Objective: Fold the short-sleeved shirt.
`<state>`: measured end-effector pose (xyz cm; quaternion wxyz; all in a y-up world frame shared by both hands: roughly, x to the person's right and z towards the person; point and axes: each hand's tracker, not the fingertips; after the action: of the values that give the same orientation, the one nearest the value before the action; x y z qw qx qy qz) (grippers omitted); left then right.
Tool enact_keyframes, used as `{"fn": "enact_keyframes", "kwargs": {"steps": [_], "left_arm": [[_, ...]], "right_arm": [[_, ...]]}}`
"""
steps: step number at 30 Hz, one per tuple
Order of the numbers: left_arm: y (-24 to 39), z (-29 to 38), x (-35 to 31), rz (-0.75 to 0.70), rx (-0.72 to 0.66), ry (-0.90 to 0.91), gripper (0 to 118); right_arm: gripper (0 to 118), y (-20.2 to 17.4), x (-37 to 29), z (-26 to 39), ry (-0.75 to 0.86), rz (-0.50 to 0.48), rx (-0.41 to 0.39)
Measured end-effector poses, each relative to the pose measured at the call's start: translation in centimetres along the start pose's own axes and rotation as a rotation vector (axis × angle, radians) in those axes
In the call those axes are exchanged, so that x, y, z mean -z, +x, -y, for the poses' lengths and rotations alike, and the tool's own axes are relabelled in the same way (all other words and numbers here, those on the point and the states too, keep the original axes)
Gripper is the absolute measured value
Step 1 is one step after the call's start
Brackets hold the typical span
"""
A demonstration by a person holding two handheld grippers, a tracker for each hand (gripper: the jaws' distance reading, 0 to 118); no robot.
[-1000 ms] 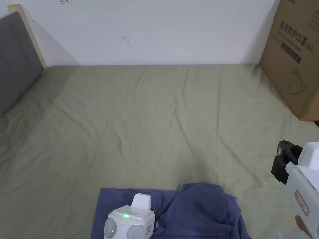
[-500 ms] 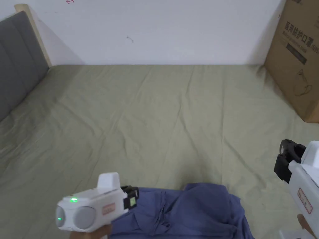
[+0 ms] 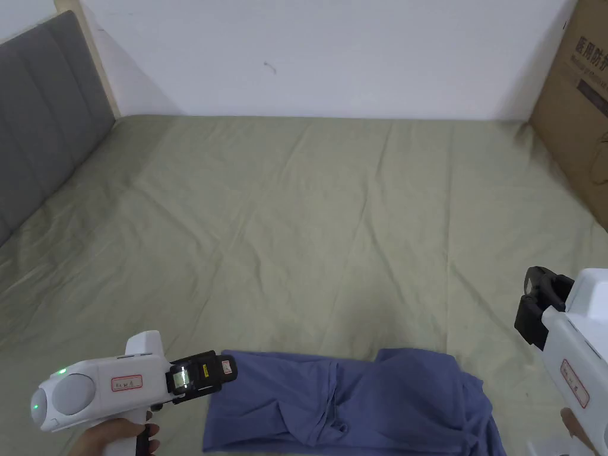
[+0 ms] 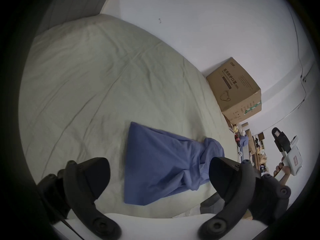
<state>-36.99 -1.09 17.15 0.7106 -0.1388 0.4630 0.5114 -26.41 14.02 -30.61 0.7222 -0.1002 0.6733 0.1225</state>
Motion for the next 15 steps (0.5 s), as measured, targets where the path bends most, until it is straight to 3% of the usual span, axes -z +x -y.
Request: {"fn": "enact_keyframes", "kwargs": {"steps": [3,8,11,13,15], "left_arm": [[-1.1,0.1,1.9,-0.009,-0.029,-0.047,110],[-2.3,0.3,5.1,-0.026,-0.057,-0.121,73],[-3.1,0.7,6.9,-0.023,-0.026,-0.167,65],[-2.2,0.9,6.6,-0.049,0.015,-0.147,40],[-2.0,0.8,6.5,-0.053,0.022,-0.146,24]], "right_arm": [[1,0.1,0.3,0.3,-0.012,0.009,-0.002],[1,0.4,0.7,0.6,-0.033,0.021,-0.006],[1,0.6,0.9,0.9,-0.044,0.038,-0.012],[1,0.8,1.1,1.1,-0.052,0.040,-0.001],[1,0.9,1.2,1.2,-0.055,0.042,0.003]]}}
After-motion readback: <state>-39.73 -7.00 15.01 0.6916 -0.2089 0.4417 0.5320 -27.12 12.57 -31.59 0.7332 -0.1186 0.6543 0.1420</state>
